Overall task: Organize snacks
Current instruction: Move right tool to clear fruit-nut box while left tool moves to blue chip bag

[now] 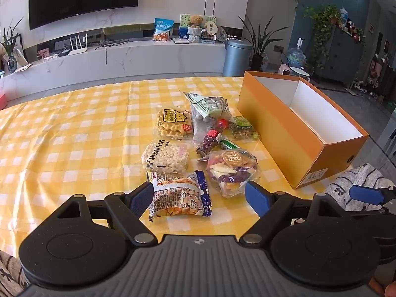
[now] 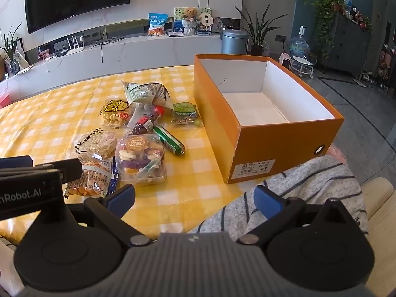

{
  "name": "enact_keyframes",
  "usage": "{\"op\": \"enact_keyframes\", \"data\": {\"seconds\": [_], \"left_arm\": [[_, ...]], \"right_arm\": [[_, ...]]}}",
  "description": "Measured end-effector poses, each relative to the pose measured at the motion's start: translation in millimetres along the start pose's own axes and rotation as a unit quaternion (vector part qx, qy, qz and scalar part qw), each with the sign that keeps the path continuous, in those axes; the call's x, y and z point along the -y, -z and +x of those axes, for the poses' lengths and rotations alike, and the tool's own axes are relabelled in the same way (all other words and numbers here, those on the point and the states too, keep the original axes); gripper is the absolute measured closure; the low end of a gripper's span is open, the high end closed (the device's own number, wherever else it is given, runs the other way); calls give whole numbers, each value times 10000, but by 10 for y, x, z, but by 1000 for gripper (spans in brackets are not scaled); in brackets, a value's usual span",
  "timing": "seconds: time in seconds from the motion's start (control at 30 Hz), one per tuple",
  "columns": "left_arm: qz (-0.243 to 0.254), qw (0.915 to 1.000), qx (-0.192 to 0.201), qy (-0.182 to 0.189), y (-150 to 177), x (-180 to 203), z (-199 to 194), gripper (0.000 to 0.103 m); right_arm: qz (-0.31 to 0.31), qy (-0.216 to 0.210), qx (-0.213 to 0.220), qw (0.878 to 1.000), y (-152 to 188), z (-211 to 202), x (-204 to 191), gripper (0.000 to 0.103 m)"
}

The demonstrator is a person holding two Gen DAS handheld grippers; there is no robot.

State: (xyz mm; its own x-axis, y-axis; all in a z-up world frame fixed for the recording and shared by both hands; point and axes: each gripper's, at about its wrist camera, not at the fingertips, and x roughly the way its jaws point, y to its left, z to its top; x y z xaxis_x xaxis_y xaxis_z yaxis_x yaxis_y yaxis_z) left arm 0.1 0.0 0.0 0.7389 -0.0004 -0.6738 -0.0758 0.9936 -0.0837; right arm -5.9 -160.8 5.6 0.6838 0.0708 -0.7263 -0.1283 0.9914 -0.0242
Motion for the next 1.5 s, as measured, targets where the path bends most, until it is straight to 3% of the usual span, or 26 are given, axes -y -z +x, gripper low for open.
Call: {"op": "enact_keyframes", "data": {"seconds": [0.8, 1.17, 1.5], "left_arm": [[-22, 10000, 60, 48, -20, -50, -23, 5], [-127, 9998, -156, -94, 47, -14, 97, 5], [-36, 9984, -309, -477, 119, -58, 302, 9]], "right_arm": [[29, -141, 1, 9999, 10, 14, 12, 4], [-63, -86, 104, 9999, 31, 102, -26, 3], [-825, -162, 577, 9948, 35, 231, -106, 3]]}}
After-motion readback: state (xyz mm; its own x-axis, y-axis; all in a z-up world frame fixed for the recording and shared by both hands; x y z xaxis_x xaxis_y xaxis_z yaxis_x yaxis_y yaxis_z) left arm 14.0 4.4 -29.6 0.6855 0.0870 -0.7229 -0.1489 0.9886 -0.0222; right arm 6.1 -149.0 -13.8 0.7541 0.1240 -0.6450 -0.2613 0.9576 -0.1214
